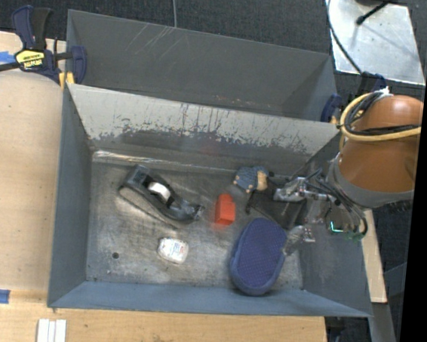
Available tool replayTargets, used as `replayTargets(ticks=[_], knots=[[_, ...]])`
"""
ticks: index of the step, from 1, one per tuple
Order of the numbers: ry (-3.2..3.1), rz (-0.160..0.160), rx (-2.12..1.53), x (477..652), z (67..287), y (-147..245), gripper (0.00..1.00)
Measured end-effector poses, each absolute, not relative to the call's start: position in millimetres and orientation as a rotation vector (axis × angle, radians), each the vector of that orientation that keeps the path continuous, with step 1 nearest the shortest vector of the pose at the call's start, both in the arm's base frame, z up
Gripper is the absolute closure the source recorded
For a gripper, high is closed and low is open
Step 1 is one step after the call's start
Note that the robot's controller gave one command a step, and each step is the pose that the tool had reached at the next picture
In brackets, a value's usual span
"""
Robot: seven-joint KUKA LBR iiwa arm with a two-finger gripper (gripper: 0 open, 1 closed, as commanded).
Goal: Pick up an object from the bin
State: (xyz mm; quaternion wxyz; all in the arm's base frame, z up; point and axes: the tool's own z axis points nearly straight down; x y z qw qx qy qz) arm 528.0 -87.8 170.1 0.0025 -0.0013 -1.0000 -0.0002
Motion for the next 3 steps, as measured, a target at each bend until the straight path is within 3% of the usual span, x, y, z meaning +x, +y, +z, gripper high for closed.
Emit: replayTargets(ticks=[1,2,3], knots=[[-3.082,0.012,0.668,517.4,78,-45,0.0],[-3.078,0.011,0.669,516.2,78,-45,1.0],[-3.081,0.006,0.67,540.4,220,-64,1.0]])
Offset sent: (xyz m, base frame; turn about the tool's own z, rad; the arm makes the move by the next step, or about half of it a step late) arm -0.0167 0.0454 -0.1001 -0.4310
